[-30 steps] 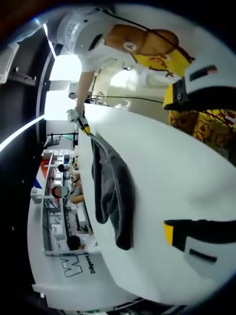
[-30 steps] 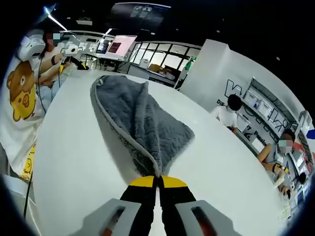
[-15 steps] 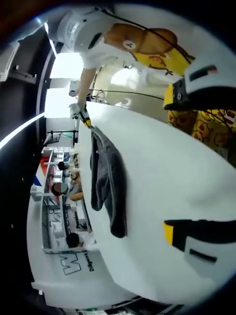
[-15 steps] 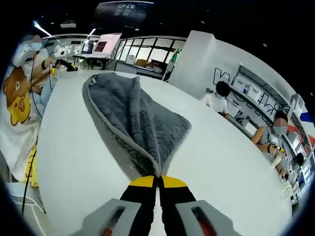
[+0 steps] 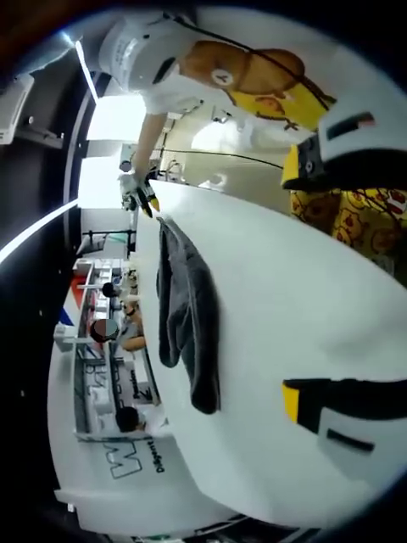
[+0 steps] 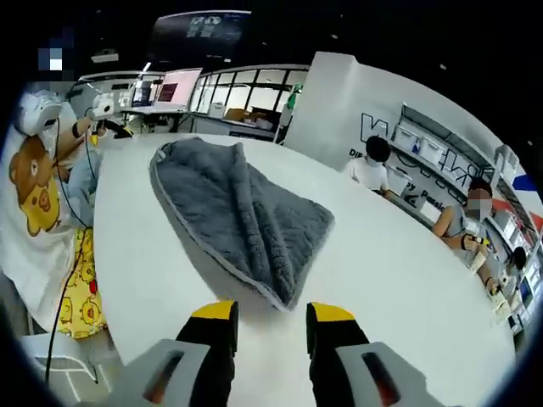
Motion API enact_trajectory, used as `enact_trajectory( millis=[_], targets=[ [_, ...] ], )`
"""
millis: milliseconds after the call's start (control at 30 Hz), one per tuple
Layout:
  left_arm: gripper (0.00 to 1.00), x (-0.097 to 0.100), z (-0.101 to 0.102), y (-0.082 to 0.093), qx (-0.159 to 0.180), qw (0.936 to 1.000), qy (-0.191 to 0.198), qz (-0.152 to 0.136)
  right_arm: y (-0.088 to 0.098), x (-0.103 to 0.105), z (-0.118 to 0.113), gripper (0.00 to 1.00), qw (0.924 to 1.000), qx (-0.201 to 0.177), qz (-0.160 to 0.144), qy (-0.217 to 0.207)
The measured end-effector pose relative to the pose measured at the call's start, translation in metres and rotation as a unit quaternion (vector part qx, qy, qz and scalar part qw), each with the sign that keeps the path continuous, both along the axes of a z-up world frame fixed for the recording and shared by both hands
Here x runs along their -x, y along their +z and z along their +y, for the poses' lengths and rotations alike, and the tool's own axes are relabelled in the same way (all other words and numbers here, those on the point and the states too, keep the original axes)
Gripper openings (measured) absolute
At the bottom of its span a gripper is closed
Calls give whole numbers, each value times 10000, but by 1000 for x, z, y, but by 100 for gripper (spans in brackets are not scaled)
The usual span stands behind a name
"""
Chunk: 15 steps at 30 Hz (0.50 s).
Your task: Fold the towel on the table until its edges align and the towel forms a compact rectangular stack.
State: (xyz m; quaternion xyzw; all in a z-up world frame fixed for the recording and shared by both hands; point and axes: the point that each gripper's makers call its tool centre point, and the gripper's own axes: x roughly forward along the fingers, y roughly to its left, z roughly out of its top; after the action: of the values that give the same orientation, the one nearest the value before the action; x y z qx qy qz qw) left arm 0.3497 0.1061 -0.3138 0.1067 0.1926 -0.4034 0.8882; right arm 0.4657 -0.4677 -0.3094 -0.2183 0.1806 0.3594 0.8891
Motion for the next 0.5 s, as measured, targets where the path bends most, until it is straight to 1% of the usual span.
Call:
enact_trajectory(
  millis=[67,100,133,167,200,233,267,300,333,367,433,500],
  targets=[
    [97,-1,0,-1,7,10000,-12,7,4,12,8,40,9999,-122,68,82],
    [97,-1,0,-1,1,10000,-19,14,3,23,19,43,9992,-256,275,136],
    [97,-2,0,-2,-14,10000,-31,27,1,29,23,47,9985,-269,458,148],
    [97,-3,1,-2,-24,10000,-37,32,-1,32,25,52,9981,-256,555,118],
    [97,-4,2,-2,-30,10000,-42,35,-5,38,29,57,9969,-179,763,106],
    [97,-5,3,-1,-36,10000,-45,38,-10,45,33,59,9948,-35,1015,114],
    [97,-6,4,0,-39,10000,-49,47,-15,51,37,60,9926,136,1204,111],
    [97,-7,4,0,-41,10000,-61,62,-17,57,46,63,9905,230,1341,215],
    [97,-7,5,1,-50,9999,-85,87,-21,65,53,65,9857,274,1657,136],
    [98,-7,5,1,-61,9999,-94,97,-24,71,59,67,9817,325,1874,88],
    [98,-7,5,2,-103,9998,-116,96,-26,76,67,77,9758,433,2137,-146],
    [99,-8,6,4,-144,9998,-130,90,-27,78,74,86,9724,547,2250,-285]
  ],
)
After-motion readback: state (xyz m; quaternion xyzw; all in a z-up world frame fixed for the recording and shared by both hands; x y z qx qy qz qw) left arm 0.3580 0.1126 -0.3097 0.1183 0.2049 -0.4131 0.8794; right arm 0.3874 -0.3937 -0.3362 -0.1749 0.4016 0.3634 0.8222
